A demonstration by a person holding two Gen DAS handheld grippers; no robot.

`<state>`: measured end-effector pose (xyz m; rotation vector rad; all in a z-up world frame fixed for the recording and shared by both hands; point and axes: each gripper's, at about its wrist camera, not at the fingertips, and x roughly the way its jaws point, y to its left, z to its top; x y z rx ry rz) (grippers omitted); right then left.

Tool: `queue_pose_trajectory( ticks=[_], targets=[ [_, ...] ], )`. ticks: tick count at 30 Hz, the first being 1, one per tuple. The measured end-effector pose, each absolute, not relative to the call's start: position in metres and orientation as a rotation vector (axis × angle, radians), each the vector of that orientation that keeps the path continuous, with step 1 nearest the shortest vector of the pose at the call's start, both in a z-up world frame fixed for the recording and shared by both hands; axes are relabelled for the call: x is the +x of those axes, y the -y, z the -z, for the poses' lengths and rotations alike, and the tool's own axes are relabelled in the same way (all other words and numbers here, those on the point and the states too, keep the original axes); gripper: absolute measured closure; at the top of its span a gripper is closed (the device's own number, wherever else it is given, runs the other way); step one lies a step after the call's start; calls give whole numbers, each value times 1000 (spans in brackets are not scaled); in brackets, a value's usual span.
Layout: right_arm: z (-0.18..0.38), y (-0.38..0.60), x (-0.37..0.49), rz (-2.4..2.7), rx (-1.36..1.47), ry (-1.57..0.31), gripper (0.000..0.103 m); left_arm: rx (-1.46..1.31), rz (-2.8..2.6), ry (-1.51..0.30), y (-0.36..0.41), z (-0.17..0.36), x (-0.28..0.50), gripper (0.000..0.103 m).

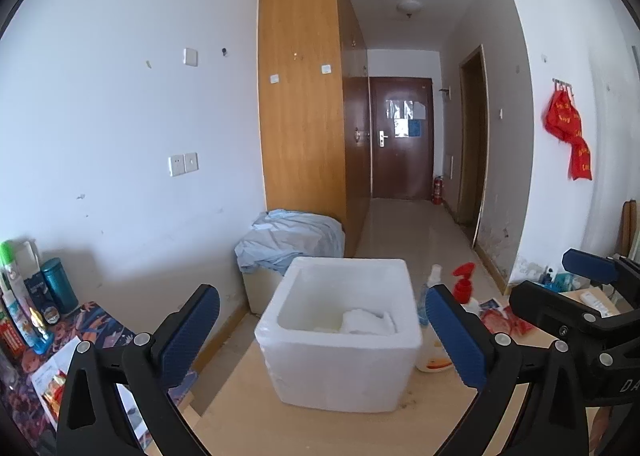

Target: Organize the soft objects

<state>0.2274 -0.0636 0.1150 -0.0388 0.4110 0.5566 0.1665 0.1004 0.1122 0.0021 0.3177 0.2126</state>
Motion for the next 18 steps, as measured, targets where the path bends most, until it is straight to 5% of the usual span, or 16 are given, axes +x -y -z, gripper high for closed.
queue_pose_trajectory(
  ticks=[18],
  targets=[
    [-120, 117, 128, -513, -14, -326, 0, 4, -142, -214, -57, -119, 58, 0]
  ],
)
